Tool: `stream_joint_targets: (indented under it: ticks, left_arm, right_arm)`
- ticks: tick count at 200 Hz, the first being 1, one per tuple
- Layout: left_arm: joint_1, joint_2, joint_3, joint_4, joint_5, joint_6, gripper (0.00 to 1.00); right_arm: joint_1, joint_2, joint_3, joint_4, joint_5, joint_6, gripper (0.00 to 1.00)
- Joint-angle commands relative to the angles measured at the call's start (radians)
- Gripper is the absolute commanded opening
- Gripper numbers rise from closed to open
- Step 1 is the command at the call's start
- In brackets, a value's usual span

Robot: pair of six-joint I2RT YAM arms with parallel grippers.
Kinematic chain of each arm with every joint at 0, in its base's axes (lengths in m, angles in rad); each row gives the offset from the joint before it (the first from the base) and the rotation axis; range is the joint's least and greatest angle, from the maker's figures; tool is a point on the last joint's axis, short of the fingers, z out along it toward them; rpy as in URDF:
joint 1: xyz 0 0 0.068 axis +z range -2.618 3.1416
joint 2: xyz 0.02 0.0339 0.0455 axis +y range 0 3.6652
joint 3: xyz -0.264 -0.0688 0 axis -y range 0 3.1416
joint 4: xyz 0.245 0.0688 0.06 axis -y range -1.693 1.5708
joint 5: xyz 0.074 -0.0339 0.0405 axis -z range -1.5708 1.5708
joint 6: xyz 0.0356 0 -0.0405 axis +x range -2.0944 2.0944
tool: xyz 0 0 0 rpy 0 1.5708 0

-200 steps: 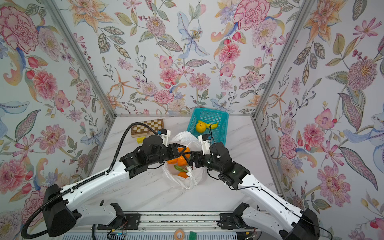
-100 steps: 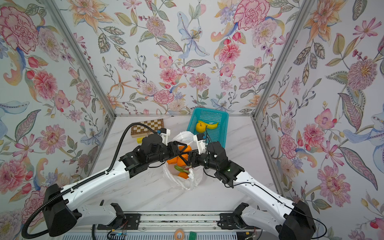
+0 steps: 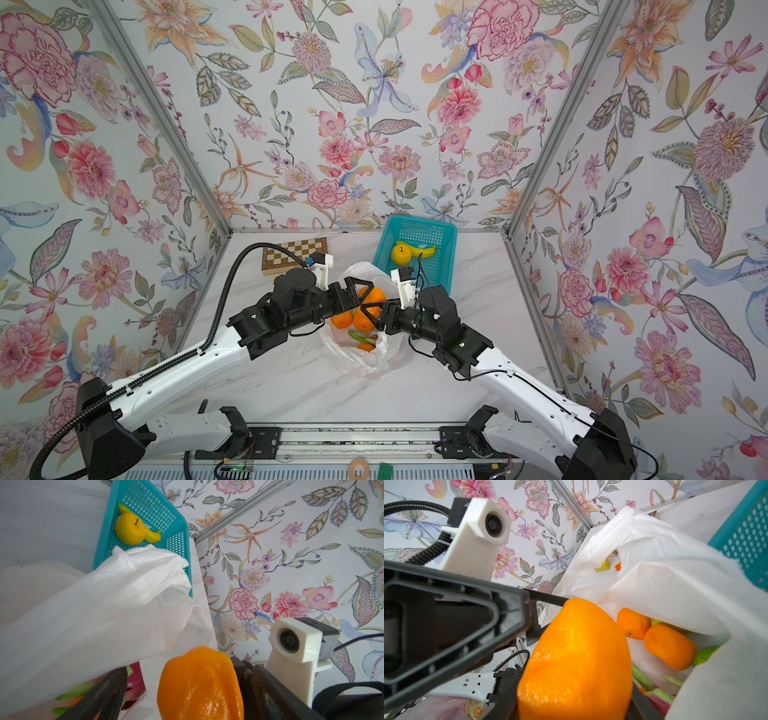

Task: Untie the knot of the plastic bag and take out the fruit
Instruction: 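Close the right gripper on an orange inside the bag and lift it, then carry the orange to the teal basket with the right gripper and release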

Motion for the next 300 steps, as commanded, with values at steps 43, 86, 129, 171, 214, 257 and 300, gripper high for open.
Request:
stream_joint_targets:
  ticks: [43,86,129,171,214,257,300]
  left_arm:
    - [0.007,-0.137,-0.049,-0.014,-0.162,0.272,0.99]
    - [0.007,-0.182,-0.090,-0.026,-0.183,0.447,0.99]
    - [0.006,-0.182,-0.096,-0.005,-0.073,0.529,0.99]
    - [0.000,-0.158,-0.068,-0.011,-0.016,0.550,0.99]
    - [-0.013,-0.142,-0.034,-0.039,-0.001,0.583,0.99]
    - [-0.014,-0.117,-0.001,-0.063,-0.048,0.620,0.99]
    - [-0.014,-0.119,-0.011,-0.041,-0.072,0.621,0.99]
  right_arm:
    - [-0.053,-0.113,0.049,-0.079,0.082,0.000,0.47]
    - [-0.178,-0.033,0.203,-0.171,0.074,-0.034,0.49]
    - [-0.356,0.143,0.360,-0.215,-0.006,-0.029,0.49]
    - [-0.473,0.368,0.513,-0.253,-0.054,-0.028,0.50]
    - [-0.543,0.613,0.652,-0.279,-0.058,-0.077,0.50]
    - [-0.584,0.883,0.854,-0.290,-0.080,-0.085,0.50]
    - [-0.585,1.190,1.154,-0.313,-0.106,-0.045,0.50]
